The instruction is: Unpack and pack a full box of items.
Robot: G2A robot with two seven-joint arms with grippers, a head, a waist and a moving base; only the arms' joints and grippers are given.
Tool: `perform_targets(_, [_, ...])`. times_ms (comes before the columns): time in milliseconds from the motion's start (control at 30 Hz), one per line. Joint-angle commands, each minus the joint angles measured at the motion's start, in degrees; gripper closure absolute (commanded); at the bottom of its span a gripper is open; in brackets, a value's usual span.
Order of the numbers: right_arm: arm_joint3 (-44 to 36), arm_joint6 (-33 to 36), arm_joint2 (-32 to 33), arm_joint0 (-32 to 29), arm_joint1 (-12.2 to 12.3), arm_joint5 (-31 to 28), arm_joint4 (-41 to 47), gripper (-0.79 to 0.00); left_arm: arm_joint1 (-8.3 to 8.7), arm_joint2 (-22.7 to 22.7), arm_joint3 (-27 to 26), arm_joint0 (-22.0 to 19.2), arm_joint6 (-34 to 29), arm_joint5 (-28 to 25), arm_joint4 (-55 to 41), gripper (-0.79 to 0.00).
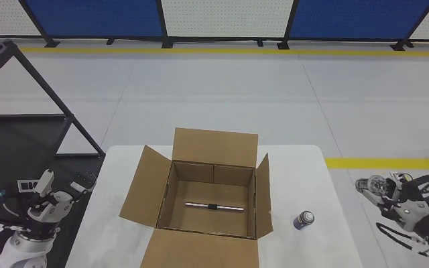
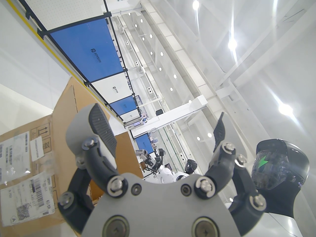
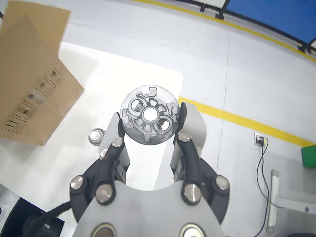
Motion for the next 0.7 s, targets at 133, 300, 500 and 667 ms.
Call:
perform_targets(133, [-12.57, 6.21, -1.15, 0.26, 0.85, 4.40, 5.47, 0.000, 0.00, 0.00, 0.00, 0.00, 0.00, 0.00, 0.00, -0.785])
perform_targets(300, [-12.57, 6.21, -1.15, 0.26, 0.85, 4.40, 5.47, 0.000, 0.00, 0.00, 0.00, 0.00, 0.00, 0.00, 0.00, -0.785])
perform_targets(500, [-12.57, 6.21, -1.15, 0.26, 0.85, 4.40, 5.47, 0.000, 0.00, 0.00, 0.00, 0.00, 0.00, 0.00, 0.00, -0.785])
perform_targets(667, [-13.12, 3.63, -2.93, -1.27, 0.99, 1.95, 5.08, 0.000, 0.00, 0.00, 0.00, 0.00, 0.00, 0.00, 0.00, -0.785])
